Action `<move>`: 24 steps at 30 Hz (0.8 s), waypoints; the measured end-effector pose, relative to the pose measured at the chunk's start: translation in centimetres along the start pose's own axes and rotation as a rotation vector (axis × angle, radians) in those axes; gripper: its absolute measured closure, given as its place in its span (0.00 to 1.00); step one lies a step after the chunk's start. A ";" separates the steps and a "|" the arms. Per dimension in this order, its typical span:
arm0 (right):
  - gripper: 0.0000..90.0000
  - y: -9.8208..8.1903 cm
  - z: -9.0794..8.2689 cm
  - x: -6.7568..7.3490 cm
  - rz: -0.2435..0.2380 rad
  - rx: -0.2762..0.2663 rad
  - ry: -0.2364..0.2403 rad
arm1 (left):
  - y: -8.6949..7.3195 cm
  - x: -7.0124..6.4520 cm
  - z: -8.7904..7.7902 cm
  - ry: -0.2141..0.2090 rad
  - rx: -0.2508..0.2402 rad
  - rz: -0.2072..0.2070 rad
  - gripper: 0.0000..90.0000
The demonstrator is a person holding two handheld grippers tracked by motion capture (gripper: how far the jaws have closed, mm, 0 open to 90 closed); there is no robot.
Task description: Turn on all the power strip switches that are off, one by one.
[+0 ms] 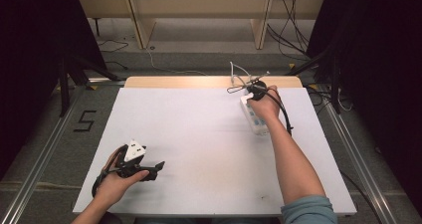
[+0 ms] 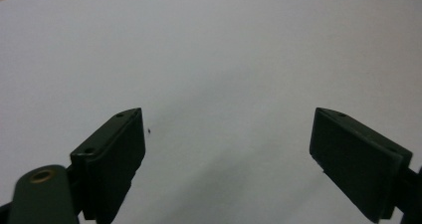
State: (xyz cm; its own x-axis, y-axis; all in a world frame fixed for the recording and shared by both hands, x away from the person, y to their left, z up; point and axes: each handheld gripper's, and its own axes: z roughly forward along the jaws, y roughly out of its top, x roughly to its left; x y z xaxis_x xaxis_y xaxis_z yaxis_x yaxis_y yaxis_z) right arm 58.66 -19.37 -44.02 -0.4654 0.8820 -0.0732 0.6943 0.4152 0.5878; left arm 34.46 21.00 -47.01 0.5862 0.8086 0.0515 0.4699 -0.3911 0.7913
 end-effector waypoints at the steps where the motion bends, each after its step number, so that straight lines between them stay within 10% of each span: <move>1: 1.00 0.0 0.0 0.0 -0.002 0.004 -0.001 | 0.0 0.0 0.0 0.000 0.000 0.000 0.16; 24: 1.00 0.1 0.5 0.4 -0.014 0.023 -0.003 | 0.0 0.0 0.0 0.000 -0.008 0.000 0.16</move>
State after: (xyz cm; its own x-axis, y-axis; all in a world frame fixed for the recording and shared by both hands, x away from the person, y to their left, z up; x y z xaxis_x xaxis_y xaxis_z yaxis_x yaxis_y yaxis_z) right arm 58.80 -18.89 -44.36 -0.4733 0.8769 -0.0841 0.7000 0.4324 0.5684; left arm 34.49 21.03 -47.02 0.5864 0.8084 0.0517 0.4647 -0.3881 0.7959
